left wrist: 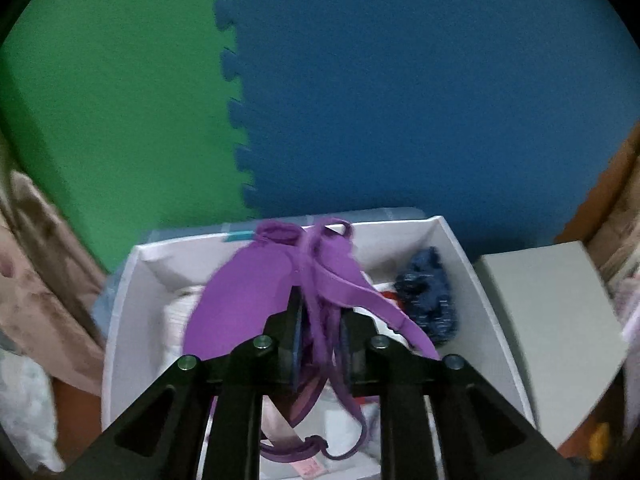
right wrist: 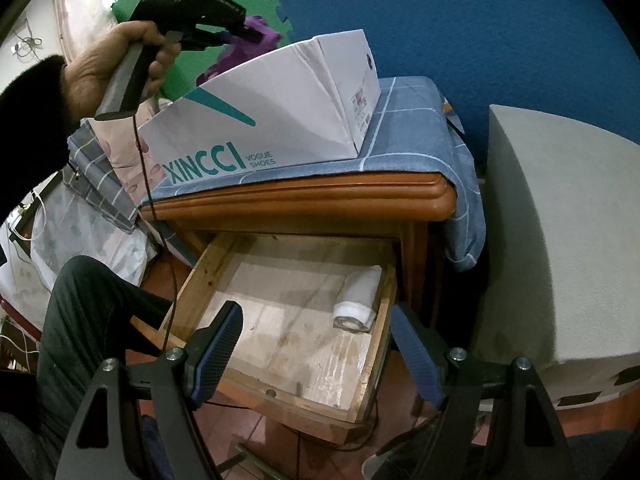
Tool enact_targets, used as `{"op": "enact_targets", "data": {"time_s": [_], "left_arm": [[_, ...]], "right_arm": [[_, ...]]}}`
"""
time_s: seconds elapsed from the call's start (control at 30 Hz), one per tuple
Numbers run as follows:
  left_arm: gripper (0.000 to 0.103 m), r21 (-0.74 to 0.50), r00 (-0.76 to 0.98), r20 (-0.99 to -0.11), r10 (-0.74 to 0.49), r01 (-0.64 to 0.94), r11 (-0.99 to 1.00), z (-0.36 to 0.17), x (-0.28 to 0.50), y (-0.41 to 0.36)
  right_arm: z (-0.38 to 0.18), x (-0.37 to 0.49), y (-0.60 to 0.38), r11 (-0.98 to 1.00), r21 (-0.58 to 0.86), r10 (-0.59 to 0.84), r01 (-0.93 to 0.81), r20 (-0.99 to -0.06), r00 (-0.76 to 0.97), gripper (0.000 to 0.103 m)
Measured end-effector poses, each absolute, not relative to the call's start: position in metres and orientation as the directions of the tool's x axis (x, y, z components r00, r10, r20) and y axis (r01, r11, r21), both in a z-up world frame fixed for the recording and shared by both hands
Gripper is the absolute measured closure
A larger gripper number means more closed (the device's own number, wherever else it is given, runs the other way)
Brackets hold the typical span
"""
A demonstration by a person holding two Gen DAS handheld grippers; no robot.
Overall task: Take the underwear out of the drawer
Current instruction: 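Lower the purple bra into the box and open the left gripper, then reach the right gripper into the drawer and grasp the white rolled item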
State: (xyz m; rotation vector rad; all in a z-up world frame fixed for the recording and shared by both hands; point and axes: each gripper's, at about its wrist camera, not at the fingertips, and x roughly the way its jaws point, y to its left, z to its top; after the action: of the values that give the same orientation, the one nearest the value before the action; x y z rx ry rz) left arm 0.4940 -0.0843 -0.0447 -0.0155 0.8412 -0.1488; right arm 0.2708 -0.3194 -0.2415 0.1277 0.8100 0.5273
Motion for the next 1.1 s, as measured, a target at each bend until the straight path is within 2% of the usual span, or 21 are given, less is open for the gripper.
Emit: {"op": "enact_targets", "data": {"time_s": [0.07,0.1,0.13,0.4,0.57,0.7,0.77,0.93,1.0,1.1], "left_arm": [[0.055,-0.110,0.651,-0.738,-0.177,0.143,0.984,-0.046,0.494,-0.086],[0.022,-0.116,0.657,-0.731,-0.185,0.148,0.982,-0.045,0.493,-0.087],[0.005,-0.107,0.679,-0.714,-0.172,0.137,0.985,-0.042,0.490,-0.086],[0.004,-0.208,0.764,-0.596,-0.246,0.148,0.967,-0.014,0.457,-0.055],[0.001,-0.309,0.834,-0.446,-0.325,0.197,0.930,0.013,0.387,-0.006],[0.001,-0.301,0.885,-0.333,-0.326,0.228,0.926,0.011,0.327,0.033],[0.001,-0.291,0.910,-0.285,-0.301,0.218,0.932,-0.007,0.296,0.055],[0.001,-0.207,0.913,-0.342,-0.222,0.157,0.966,-0.070,0.266,0.077],[0.001,-0.218,0.889,-0.380,-0.257,0.184,0.958,-0.096,0.258,0.081],[0.001,-0.221,0.874,-0.380,-0.301,0.230,0.948,-0.119,0.249,0.085]], "right_arm": [[-0.241,0.271,-0.319,0.864,0.306,0.495,-0.399,-0.656,0.569,0.025],[-0.241,0.271,-0.319,0.864,0.307,0.496,-0.399,-0.656,0.569,0.025],[-0.241,0.271,-0.319,0.864,0.307,0.495,-0.399,-0.657,0.569,0.025],[-0.244,0.271,-0.318,0.874,0.293,0.476,-0.387,-0.675,0.564,0.025],[-0.246,0.272,-0.314,0.886,0.266,0.449,-0.380,-0.697,0.558,0.025],[-0.250,0.277,-0.299,0.884,0.229,0.430,-0.408,-0.739,0.518,0.025],[-0.255,0.281,-0.287,0.880,0.197,0.413,-0.433,-0.766,0.492,0.025],[-0.276,0.298,-0.233,0.836,0.035,0.321,-0.548,-0.841,0.436,0.025],[-0.289,0.305,-0.209,0.788,-0.045,0.278,-0.614,-0.864,0.420,0.025],[-0.307,0.315,-0.185,0.700,-0.156,0.200,-0.697,-0.894,0.401,0.025]]}}
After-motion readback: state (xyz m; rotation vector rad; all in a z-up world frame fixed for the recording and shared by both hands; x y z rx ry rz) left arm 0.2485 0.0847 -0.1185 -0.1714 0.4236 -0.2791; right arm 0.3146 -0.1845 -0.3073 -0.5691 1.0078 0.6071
